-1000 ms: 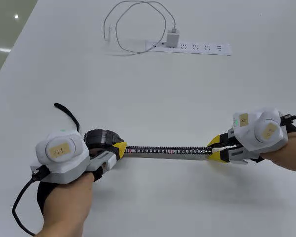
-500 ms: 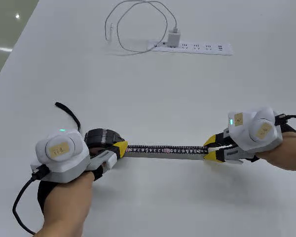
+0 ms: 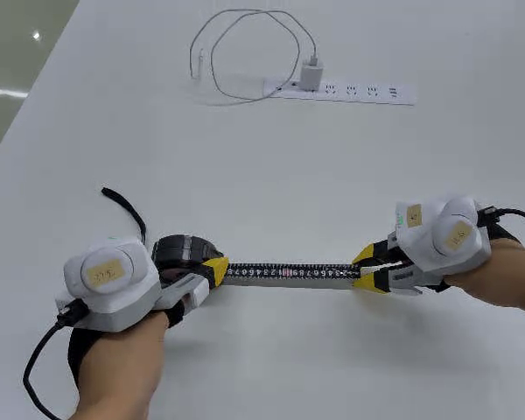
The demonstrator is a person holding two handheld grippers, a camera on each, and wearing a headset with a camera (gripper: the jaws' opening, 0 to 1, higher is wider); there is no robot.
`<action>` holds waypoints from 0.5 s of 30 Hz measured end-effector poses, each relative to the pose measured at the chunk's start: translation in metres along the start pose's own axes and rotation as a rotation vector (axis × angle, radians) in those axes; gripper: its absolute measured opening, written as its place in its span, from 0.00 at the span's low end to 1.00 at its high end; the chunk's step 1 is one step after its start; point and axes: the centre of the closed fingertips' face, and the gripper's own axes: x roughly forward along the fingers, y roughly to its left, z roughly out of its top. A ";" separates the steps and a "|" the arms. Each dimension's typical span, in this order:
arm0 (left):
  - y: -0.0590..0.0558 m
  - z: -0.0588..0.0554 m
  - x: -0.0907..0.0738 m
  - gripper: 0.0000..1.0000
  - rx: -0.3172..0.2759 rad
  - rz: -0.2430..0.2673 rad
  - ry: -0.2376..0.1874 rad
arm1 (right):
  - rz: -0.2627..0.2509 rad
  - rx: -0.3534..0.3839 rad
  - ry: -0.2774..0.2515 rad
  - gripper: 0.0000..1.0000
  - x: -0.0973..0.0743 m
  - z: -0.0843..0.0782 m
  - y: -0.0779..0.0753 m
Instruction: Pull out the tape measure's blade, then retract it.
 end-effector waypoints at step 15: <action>0.001 0.000 0.000 0.58 -0.008 -0.002 0.000 | 0.010 -0.005 -0.013 0.09 0.008 0.011 0.000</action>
